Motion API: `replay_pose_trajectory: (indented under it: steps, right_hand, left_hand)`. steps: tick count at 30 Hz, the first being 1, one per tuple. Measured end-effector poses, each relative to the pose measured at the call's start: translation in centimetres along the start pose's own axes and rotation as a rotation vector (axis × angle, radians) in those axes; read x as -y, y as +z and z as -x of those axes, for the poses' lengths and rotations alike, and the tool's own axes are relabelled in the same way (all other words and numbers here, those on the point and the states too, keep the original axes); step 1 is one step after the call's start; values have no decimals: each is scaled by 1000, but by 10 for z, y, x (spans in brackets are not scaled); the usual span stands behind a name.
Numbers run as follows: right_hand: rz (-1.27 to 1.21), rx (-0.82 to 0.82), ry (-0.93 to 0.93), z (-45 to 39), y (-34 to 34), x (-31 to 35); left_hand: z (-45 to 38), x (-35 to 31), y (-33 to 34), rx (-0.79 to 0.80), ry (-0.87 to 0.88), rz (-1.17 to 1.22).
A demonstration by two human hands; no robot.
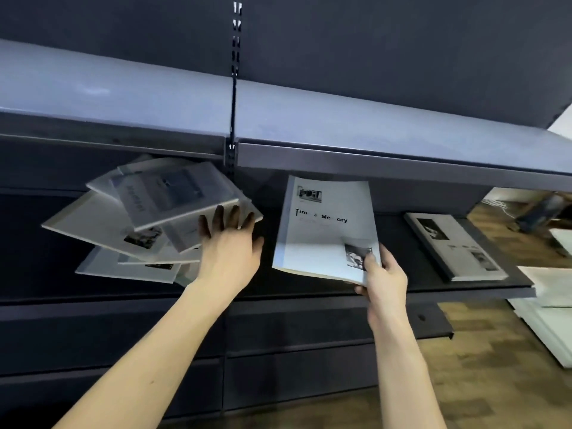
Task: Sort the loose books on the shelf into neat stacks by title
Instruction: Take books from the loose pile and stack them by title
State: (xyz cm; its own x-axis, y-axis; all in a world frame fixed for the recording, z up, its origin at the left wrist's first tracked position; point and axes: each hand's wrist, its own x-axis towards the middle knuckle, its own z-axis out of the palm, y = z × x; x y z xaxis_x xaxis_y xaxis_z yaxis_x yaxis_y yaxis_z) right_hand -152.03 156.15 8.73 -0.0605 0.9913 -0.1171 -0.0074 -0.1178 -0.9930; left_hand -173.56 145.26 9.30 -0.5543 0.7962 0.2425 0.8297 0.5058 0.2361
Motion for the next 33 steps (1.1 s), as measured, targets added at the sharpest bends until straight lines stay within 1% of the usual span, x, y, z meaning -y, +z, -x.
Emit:
replay_pose_trajectory:
  steps: [3,9,13,26,33]
  right_hand:
    - [-8,-34,10,-7,-26,0]
    - [-28,-100,29,-19,-85,-2]
    - [-49,-149,45,-29,-125,-7]
    - [-34,-199,65,-54,-246,-17]
    - [-46,-224,99,-68,-284,-23]
  left_hand:
    - [0,-30,5,-1,45,14]
    - [9,-91,20,59,109,20]
    - [14,-131,32,67,151,31]
    - [40,-247,73,124,207,51]
    - [52,-290,87,169,238,80]
